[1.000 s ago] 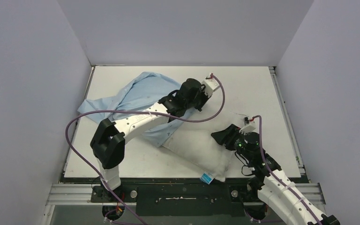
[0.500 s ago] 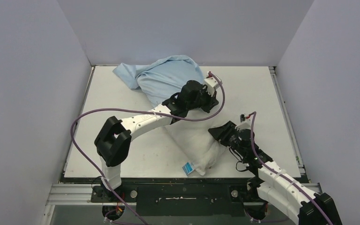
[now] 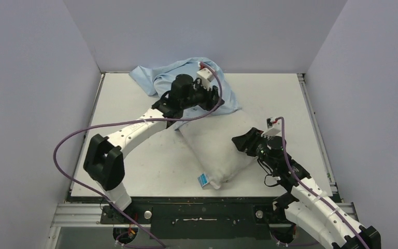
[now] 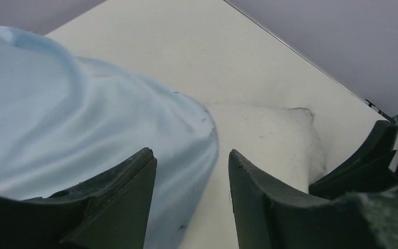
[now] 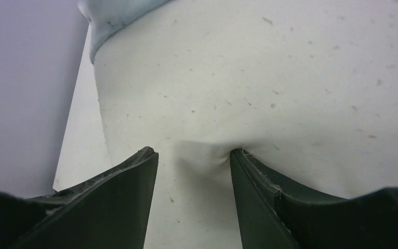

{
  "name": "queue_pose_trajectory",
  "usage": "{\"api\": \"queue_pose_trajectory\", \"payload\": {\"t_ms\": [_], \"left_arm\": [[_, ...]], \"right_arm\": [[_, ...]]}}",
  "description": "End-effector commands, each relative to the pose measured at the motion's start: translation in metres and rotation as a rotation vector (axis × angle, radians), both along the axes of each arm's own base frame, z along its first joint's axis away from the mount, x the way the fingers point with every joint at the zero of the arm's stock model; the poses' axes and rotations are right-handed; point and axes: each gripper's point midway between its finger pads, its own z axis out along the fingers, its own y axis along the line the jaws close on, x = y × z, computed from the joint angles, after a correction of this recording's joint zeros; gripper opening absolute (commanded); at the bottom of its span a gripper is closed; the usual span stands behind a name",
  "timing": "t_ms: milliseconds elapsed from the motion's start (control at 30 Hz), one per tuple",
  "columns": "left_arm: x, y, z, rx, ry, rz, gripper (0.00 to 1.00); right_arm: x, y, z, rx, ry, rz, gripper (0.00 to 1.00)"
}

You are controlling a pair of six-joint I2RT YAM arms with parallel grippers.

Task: Put the pillow into the pillowcase

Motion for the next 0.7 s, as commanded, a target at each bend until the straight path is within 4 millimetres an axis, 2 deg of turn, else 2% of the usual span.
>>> {"api": "queue_pose_trajectory", "payload": {"t_ms": [0, 167, 233, 333, 433, 567, 667], "left_arm": [[0.013, 0.062, 0.031, -0.072, 0.0, 0.114, 0.51], [0.018, 0.124, 0.011, -0.136, 0.065, 0.268, 0.51], [0.018, 0.149, -0.003, -0.193, 0.142, 0.343, 0.51], [0.01, 0.183, -0.024, -0.243, 0.228, 0.427, 0.5], [-0.001, 0.217, -0.05, -0.25, 0.259, 0.533, 0.51], [-0.015, 0.252, -0.055, -0.365, 0.264, 0.639, 0.52], [-0.022, 0.277, -0.064, -0.409, 0.261, 0.711, 0.52]], "right_arm": [[0.008, 0.0, 0.042, -0.119, -0.115, 0.029, 0.54], [0.016, 0.017, 0.072, -0.228, -0.206, 0.09, 0.57], [0.021, 0.023, 0.077, -0.299, -0.221, 0.095, 0.59], [0.02, 0.043, 0.083, -0.367, -0.236, 0.132, 0.62], [0.017, 0.068, 0.084, -0.444, -0.277, 0.176, 0.63], [0.014, 0.1, 0.079, -0.579, -0.287, 0.241, 0.68], [0.015, 0.115, 0.071, -0.669, -0.296, 0.262, 0.72]]}}
